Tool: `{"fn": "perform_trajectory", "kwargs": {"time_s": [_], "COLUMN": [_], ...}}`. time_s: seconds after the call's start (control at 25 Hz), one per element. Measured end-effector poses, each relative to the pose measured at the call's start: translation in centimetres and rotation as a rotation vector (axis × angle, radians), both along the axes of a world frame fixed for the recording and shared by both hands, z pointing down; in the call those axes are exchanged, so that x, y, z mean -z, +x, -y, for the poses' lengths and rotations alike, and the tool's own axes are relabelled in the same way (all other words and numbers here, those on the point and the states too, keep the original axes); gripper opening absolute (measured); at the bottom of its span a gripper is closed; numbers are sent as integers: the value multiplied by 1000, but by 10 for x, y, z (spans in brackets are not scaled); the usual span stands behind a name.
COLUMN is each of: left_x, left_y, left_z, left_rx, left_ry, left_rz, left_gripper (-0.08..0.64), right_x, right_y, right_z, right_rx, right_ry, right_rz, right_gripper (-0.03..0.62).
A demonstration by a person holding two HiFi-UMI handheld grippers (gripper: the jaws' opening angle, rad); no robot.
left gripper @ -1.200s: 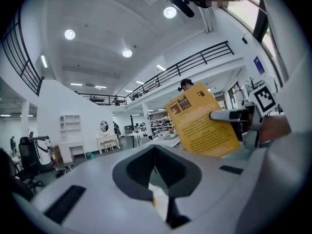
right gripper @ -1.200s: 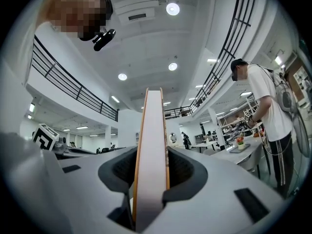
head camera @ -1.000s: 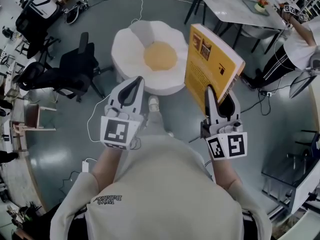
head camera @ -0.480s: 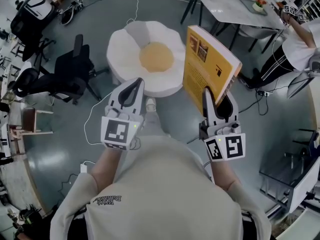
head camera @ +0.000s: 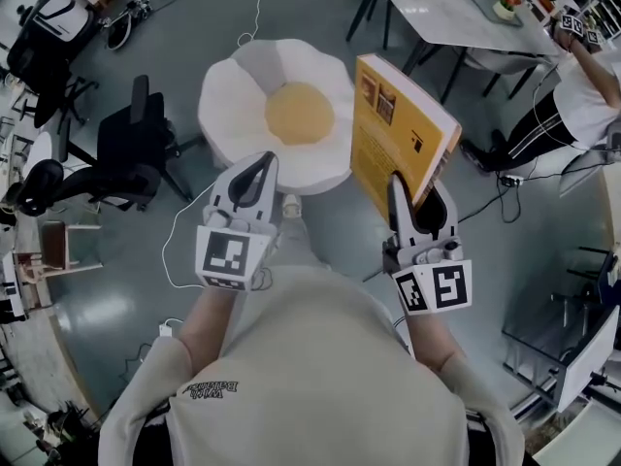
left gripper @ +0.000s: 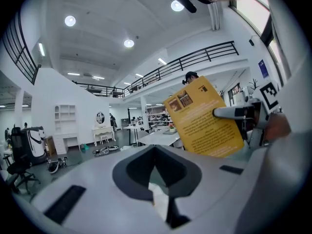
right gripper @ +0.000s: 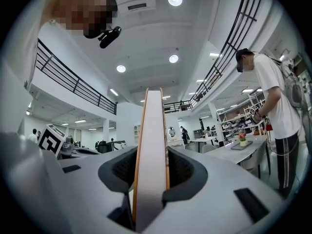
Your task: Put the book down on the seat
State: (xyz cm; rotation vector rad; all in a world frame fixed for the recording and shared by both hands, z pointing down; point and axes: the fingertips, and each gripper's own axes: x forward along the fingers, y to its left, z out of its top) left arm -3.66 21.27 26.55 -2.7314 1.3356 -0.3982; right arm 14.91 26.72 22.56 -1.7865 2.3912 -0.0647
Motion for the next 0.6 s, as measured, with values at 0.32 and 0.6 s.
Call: {"fn": "perform_trajectory", "kwargs": {"time_s": [0.32, 0.6], "left_x": [-15, -21], "left_y": [-12, -33], "left_z": [88, 176], "left_rx": [-18, -32], "left_ry": [-67, -123], "left_rz": [-23, -54], "left_gripper": [9, 9], "right_x": [-12, -25], "right_y": [-9, -33], "right_z": [82, 163], "right_rx": [-32, -43], "right_ry": [-66, -148], "right_rz": [15, -2], "right_gripper": [149, 149]}}
